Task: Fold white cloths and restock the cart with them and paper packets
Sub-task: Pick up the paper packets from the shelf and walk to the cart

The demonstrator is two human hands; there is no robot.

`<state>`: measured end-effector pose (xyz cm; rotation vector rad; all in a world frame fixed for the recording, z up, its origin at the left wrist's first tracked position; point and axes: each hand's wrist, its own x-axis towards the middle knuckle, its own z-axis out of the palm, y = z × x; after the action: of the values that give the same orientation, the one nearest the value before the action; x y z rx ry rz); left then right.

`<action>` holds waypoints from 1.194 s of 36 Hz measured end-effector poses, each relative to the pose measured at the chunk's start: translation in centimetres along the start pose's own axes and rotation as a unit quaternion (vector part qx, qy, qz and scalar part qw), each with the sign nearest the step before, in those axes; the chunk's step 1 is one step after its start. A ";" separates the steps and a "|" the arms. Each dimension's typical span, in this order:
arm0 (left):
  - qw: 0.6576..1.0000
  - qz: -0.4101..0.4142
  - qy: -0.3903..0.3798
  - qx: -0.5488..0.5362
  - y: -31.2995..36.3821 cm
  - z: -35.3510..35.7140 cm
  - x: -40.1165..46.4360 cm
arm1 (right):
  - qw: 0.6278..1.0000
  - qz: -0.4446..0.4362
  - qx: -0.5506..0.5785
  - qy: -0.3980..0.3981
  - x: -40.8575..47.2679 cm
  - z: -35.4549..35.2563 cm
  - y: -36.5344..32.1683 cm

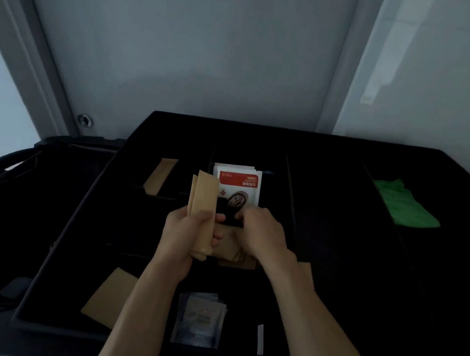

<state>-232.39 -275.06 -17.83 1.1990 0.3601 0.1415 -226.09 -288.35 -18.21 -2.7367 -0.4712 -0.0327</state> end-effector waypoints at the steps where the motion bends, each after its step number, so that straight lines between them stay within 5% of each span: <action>1: 1.000 0.003 -0.001 0.000 0.0 -0.1 0.0 | 1.000 -0.003 -0.008 0.013 0.0 0.1 0.1; 4: 1.000 0.011 -0.001 -0.007 0.1 -0.1 -0.2 | 0.999 -0.028 0.021 0.017 0.0 0.0 0.3; 11: 0.999 0.021 0.023 -0.019 0.4 -0.1 -0.2 | 0.985 -0.082 -0.044 -0.145 -0.6 0.9 -0.7; 21: 0.999 0.013 -0.006 -0.032 0.7 0.4 -1.2 | 0.989 -0.083 -0.068 -0.101 -0.5 1.0 -0.1; 31: 0.998 0.003 -0.033 -0.052 0.4 0.8 -1.7 | 0.992 -0.065 0.050 -0.101 -0.4 1.0 0.3; 34: 0.999 0.029 -0.021 -0.037 0.3 0.9 -1.9 | 0.988 -0.050 0.145 -0.025 -0.2 0.5 0.2; 38: 0.998 0.064 -0.011 0.022 0.1 1.1 -2.6 | 0.919 0.035 0.382 0.094 -0.4 -0.9 -0.1; 41: 0.996 0.075 -0.004 0.049 0.0 1.4 -3.0 | 0.828 0.057 0.556 0.048 -0.8 -2.0 -0.1; 43: 0.995 0.076 -0.017 0.057 0.1 1.5 -3.3 | 0.822 0.044 0.568 0.016 -1.2 -2.3 0.0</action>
<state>-234.91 -277.36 -16.63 1.3401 0.2496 0.2342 -227.11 -289.53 -16.21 -1.5600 -0.2178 0.1740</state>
